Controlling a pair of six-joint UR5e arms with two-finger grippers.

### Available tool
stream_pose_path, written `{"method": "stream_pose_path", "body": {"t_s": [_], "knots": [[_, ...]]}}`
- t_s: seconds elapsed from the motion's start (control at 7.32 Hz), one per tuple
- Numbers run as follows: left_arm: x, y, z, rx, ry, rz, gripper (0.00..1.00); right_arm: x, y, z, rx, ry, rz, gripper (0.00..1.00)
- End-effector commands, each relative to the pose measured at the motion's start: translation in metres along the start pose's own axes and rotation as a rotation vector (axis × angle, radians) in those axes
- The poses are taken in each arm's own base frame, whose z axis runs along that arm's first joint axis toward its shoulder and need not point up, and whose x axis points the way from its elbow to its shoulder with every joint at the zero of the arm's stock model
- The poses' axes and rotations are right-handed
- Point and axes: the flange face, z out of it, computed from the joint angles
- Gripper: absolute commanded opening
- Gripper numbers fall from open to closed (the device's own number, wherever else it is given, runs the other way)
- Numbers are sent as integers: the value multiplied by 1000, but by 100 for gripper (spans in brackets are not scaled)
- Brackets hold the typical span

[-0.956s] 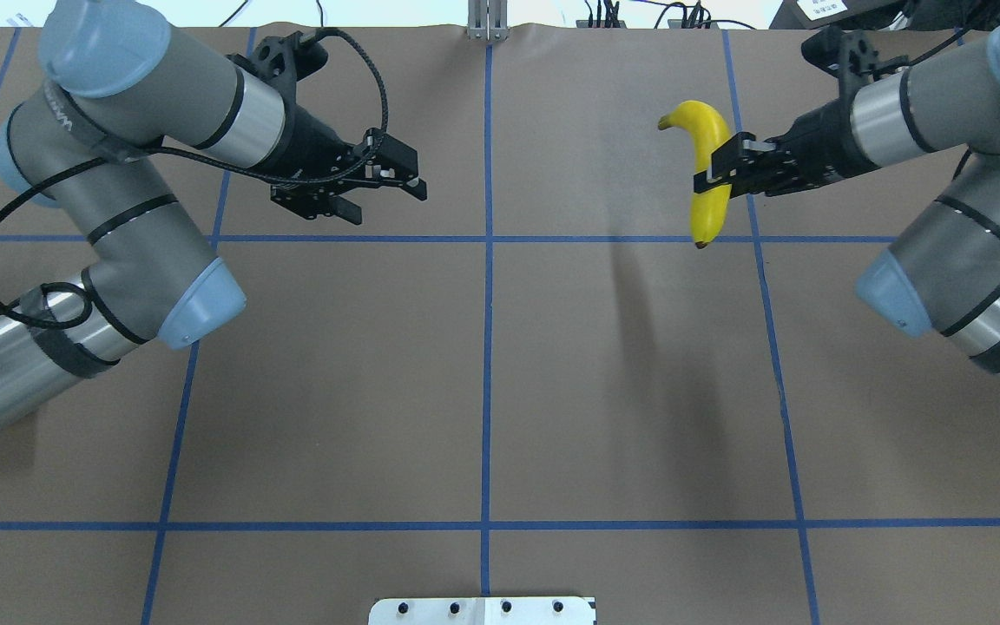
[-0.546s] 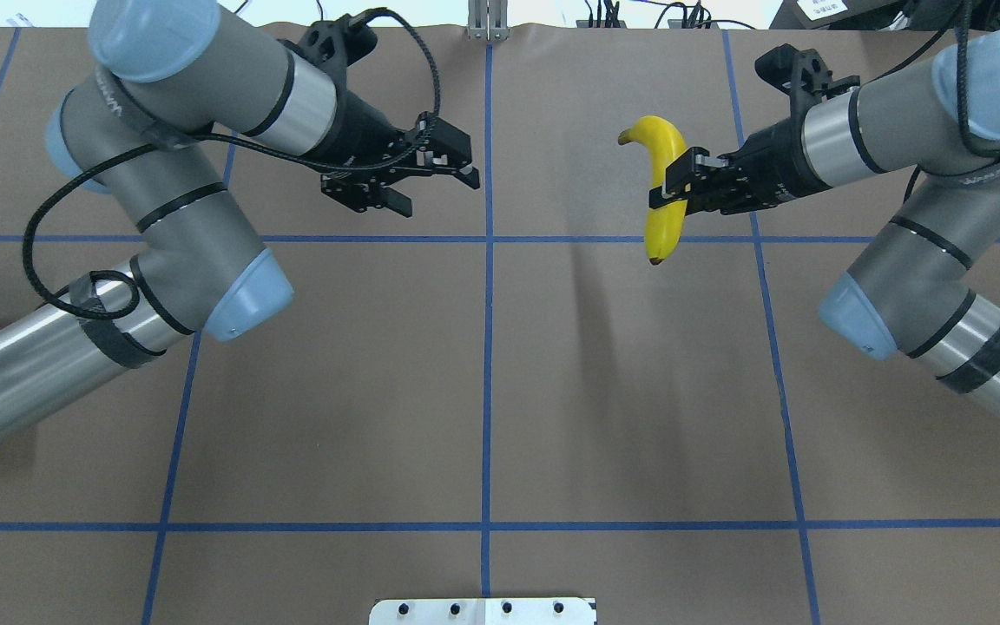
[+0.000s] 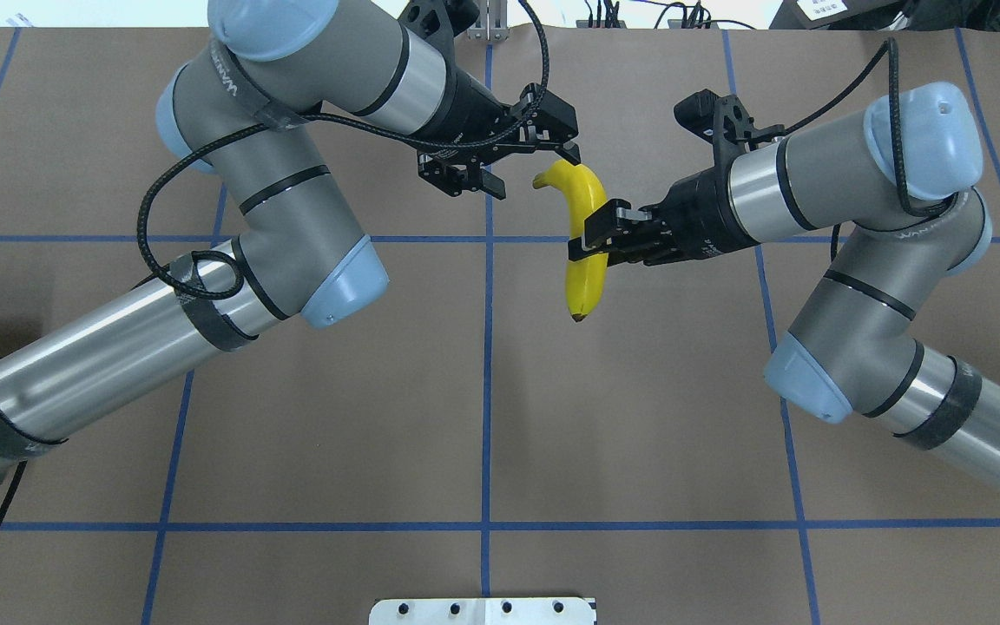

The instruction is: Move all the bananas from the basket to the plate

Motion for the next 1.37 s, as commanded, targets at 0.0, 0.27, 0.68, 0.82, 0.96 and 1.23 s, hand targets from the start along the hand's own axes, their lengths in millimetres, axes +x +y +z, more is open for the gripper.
{"method": "stream_pose_path", "body": {"t_s": [0.0, 0.27, 0.68, 0.82, 0.96, 1.23], "knots": [[1, -4, 3, 19, 9, -37, 99, -12, 9, -3, -6, -22, -17, 0], [10, 4, 14, 31, 22, -61, 98, -22, 13, -1, 36, -34, -29, 0], [11, 12, 21, 19, 22, -68, 95, -26, 11, -4, 64, -39, -36, 0], [11, 12, 21, 17, 22, -68, 94, -26, 11, -4, 70, -38, -36, 0], [12, 13, 22, 16, 23, -67, 87, -27, 11, -4, 70, -40, -39, 0], [14, 15, 21, 14, 27, -69, 22, -29, 12, -7, 72, -45, -42, 0]]}}
